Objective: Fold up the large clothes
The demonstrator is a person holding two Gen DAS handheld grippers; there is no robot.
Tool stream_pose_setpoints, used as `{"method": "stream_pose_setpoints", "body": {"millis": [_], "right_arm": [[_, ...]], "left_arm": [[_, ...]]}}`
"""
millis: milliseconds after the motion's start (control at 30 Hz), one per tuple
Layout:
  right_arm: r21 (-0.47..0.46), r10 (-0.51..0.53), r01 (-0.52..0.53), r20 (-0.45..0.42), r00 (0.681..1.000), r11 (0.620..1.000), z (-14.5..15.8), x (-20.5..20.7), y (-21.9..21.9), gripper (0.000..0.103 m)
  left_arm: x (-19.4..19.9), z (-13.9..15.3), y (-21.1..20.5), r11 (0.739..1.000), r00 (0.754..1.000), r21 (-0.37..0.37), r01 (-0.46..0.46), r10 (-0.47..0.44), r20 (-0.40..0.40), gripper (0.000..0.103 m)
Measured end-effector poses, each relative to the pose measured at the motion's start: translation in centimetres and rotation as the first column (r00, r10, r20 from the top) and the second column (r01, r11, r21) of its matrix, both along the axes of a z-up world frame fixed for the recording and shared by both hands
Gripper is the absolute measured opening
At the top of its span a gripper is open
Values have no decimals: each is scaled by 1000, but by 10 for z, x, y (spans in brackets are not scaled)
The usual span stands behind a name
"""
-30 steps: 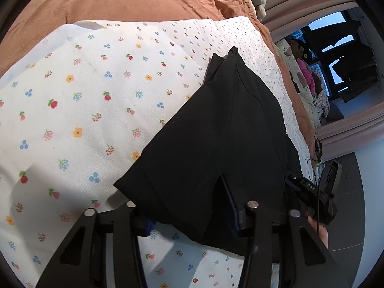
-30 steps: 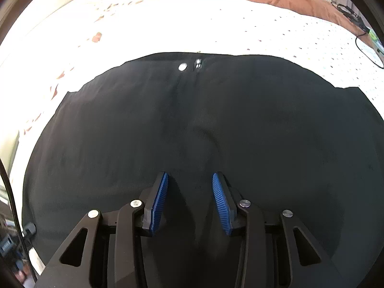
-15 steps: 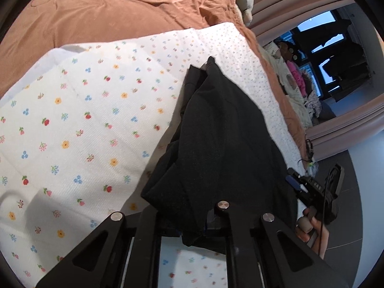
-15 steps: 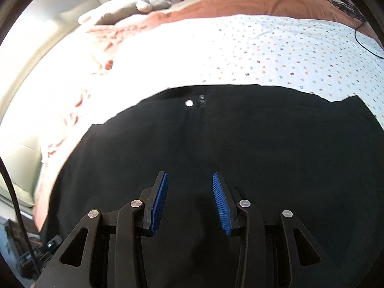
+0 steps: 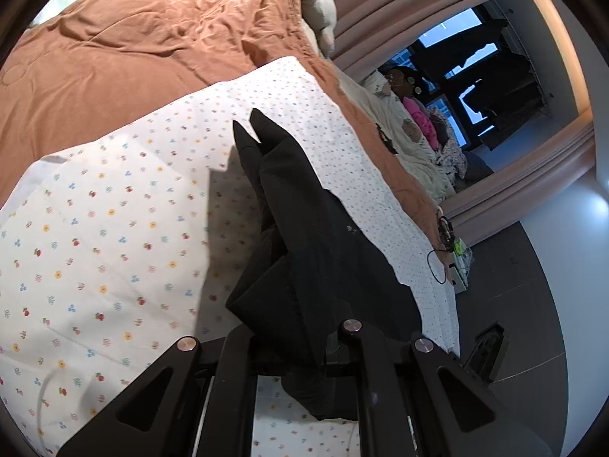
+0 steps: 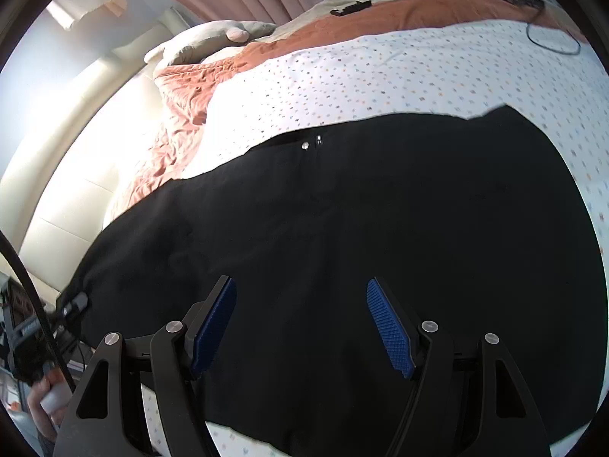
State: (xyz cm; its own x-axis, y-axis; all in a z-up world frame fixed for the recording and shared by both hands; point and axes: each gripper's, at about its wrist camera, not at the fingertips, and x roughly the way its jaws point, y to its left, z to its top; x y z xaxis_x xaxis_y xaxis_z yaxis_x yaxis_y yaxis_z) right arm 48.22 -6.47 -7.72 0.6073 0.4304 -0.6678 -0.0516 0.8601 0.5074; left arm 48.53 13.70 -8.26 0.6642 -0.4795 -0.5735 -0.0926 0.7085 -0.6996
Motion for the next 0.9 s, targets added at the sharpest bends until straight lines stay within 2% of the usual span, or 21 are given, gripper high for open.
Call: {"method": "stream_pose_setpoints", "body": {"millis": [233, 267, 300, 367, 467, 533, 667, 733, 900], "right_arm": [[23, -17, 16, 44, 999, 1000, 12, -52, -20, 70], [33, -29, 27, 49, 998, 999, 12, -58, -24, 64], [42, -41, 39, 46, 998, 998, 10, -66, -28, 54], [74, -45, 43, 26, 999, 996, 1, -76, -33, 43], [116, -22, 23, -12, 1000, 993, -14, -83, -30, 36], [158, 14, -10, -23, 1000, 987, -25, -84, -26, 35], [155, 75, -65, -60, 995, 986, -42, -77, -9, 34], [171, 102, -89, -67, 993, 981, -47, -73, 0, 31], [127, 118, -105, -98, 988, 986, -57, -65, 10, 29]], "left_arm": [[9, 34, -22, 999, 998, 14, 51, -52, 47, 10], [10, 39, -26, 998, 997, 17, 58, -59, 52, 10], [11, 43, -29, 998, 996, 23, 66, -67, 58, 10], [11, 53, -37, 996, 994, 32, 83, -85, 75, 10], [12, 66, -50, 994, 989, 42, 106, -109, 97, 10], [12, 75, -60, 991, 986, 54, 121, -126, 108, 10], [13, 92, -80, 985, 979, 88, 146, -157, 127, 10], [13, 96, -89, 983, 977, 101, 156, -169, 129, 10], [17, 99, -117, 968, 969, 157, 195, -214, 121, 10]]}}
